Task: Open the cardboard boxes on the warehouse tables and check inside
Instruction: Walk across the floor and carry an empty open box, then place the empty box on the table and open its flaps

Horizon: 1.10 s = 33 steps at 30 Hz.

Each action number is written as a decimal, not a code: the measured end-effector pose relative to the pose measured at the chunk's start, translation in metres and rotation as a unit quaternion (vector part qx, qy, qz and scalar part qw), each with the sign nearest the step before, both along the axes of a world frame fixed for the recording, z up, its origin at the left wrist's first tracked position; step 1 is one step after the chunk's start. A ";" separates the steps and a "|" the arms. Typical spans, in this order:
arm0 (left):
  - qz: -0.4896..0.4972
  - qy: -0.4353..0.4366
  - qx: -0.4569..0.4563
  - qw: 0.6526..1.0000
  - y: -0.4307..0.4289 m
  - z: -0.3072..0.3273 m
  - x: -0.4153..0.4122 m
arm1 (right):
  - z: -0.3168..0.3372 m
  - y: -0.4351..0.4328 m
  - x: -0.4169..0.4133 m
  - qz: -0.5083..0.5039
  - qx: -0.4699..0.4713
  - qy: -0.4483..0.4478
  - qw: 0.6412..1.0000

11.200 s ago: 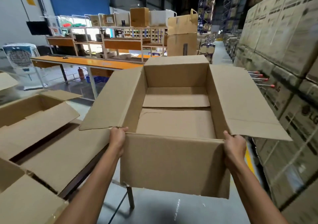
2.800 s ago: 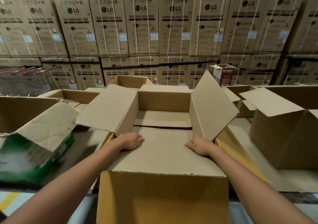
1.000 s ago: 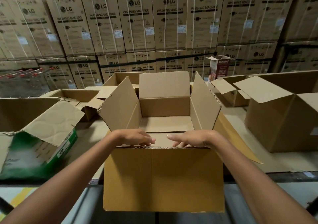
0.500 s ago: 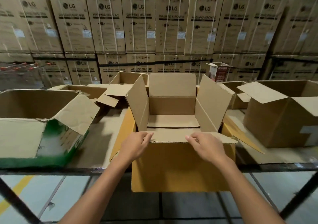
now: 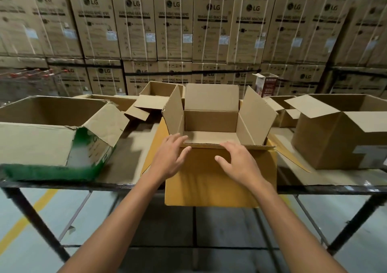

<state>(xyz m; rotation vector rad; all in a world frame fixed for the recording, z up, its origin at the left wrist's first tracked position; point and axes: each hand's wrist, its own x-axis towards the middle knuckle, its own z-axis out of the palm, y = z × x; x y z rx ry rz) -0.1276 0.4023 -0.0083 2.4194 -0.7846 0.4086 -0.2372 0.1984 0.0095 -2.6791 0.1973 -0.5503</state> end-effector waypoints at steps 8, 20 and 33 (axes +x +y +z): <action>0.054 -0.055 -0.075 0.994 0.022 0.000 -0.087 | -0.008 0.031 -0.056 0.089 0.118 -0.071 0.986; 0.214 -0.038 -0.134 0.967 0.142 -0.057 -0.228 | -0.072 0.153 -0.118 0.231 0.316 -0.102 0.914; 0.404 0.021 -0.157 0.901 0.338 -0.132 -0.272 | -0.144 0.344 -0.078 0.371 0.317 0.023 0.873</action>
